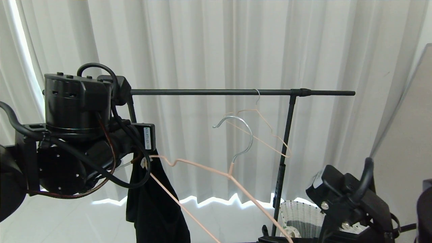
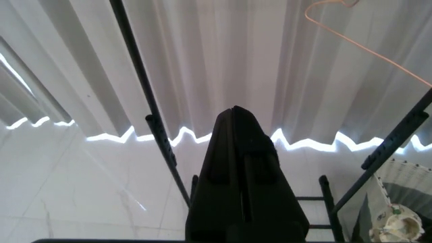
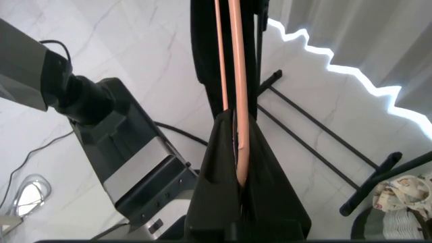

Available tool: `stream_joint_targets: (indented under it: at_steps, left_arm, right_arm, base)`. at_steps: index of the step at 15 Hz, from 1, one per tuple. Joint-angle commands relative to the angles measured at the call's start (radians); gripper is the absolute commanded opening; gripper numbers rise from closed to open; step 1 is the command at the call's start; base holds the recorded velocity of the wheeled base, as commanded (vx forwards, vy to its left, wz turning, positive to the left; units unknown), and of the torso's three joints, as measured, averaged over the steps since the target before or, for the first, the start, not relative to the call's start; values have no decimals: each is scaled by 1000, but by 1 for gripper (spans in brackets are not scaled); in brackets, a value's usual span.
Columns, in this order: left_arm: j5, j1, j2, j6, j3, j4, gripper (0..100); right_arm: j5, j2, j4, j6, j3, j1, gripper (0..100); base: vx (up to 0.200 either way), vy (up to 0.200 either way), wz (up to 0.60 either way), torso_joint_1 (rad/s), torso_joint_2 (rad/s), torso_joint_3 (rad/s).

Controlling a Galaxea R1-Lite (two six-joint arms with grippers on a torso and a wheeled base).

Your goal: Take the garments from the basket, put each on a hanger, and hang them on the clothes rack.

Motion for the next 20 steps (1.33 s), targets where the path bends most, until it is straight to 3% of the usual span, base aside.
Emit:
stream_joint_targets:
  at_steps: [1, 5, 11, 13, 20]
  left_arm:
    - [4, -1, -5, 0, -3, 0, 0]
    - [5, 2, -6, 0, -11, 0, 0]
    - [41, 4, 1, 0, -9, 0, 0]
    - [56, 4, 1, 0, -11, 0, 0]
    - [61, -22, -26, 2, -3, 0, 0]
  right_arm:
    - [0, 43, -1, -1, -5, 11, 0]
    - [1, 84, -7, 3, -18, 50, 0]
    - [-20, 72, -31, 12, -54, -12, 0]
    - [-66, 72, -33, 12, -52, -32, 0]
    - [-49, 135, -84, 7, -101, -28, 0]
  base:
    - [0, 0, 0, 0, 0, 0]
    - [0, 0, 0, 0, 0, 0]
    - [0, 0, 0, 0, 0, 0]
    - [0, 0, 0, 0, 0, 0]
    - [0, 0, 0, 0, 0, 0]
